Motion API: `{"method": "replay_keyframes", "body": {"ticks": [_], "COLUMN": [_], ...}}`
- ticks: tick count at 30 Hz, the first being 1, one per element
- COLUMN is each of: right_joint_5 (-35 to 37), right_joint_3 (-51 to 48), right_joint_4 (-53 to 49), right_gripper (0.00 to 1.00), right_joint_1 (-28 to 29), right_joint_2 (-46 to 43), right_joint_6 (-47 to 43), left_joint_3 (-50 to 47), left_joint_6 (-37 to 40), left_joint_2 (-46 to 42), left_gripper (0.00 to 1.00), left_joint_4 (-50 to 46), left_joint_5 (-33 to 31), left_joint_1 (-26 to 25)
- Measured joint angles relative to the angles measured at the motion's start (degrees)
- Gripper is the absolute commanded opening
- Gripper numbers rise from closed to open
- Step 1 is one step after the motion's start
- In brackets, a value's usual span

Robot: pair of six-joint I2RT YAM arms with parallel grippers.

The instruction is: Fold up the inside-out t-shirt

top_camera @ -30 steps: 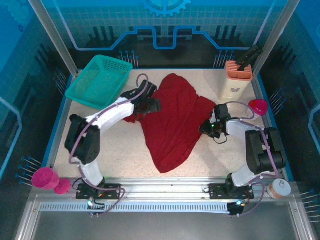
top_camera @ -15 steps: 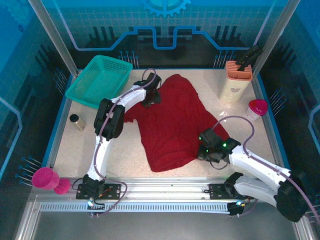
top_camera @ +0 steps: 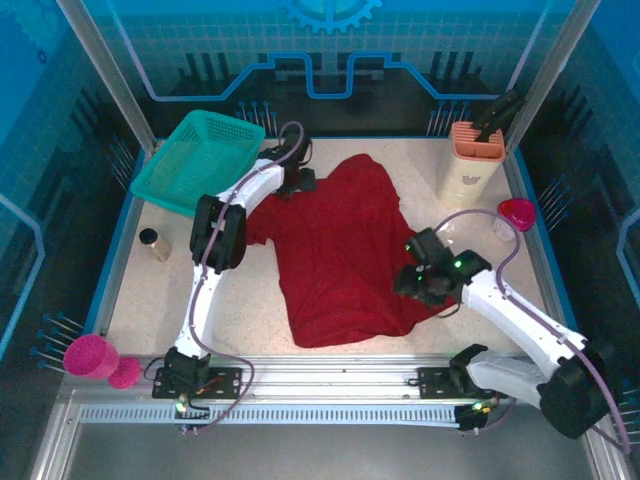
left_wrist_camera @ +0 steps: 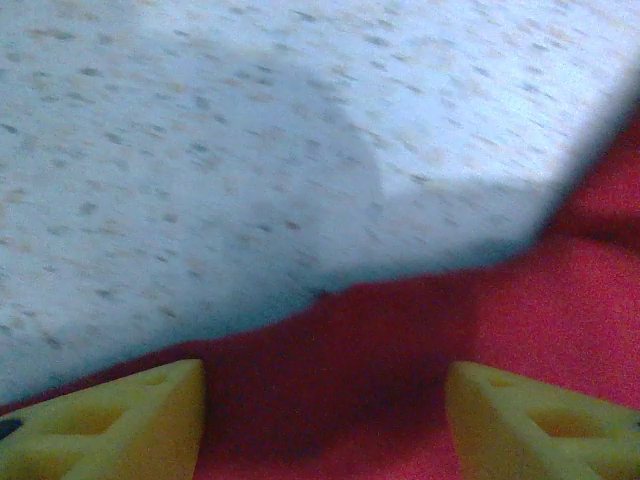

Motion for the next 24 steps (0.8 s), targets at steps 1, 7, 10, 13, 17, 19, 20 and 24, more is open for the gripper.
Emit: {"method": "replay_keyframes", "body": {"ticks": [1,7,10,13,17,19,20,24], "right_joint_5": [-1.1,-8.9,-13.9,-14.1,-8.3,-5.9,-4.8,0.3], "right_joint_3": [-0.1,-1.1,0.0,2.6,3.5,2.0,0.8,-5.2], "right_joint_4": [1.4,17.0,26.7,33.8,36.4,36.2,35.8,32.3], "right_gripper": [0.53,0.36,0.26,0.11,0.03,0.02,0.02,0.06], "right_joint_1": [-4.1,-16.4,-16.2,-16.2,-16.8,-17.0,-16.9,-9.7], "right_joint_2": [1.4,10.9,18.5,26.7,32.7,31.3,29.7,21.2], "right_joint_6": [-1.2,-7.5,-10.2,-10.9,-7.6,-5.3,-4.5,-0.2], "left_joint_3": [-1.6,-16.7,-22.4,-21.0,-12.0,-7.3,-5.0,8.5], "left_joint_6": [0.4,-0.8,-2.5,-3.8,-5.5,-5.7,-5.7,-4.0], "left_joint_2": [-1.3,-10.3,-11.0,-9.7,-3.9,-1.6,0.0,7.4], "left_gripper": [0.65,0.65,0.65,0.64,0.63,0.62,0.62,0.62], "left_joint_4": [0.4,4.6,5.9,5.7,3.1,1.8,0.9,-4.1], "left_joint_5": [0.4,4.2,5.1,5.4,5.6,5.0,4.6,2.5], "left_joint_1": [-0.9,-6.1,-5.9,-4.3,-1.0,0.4,1.0,2.5]}}
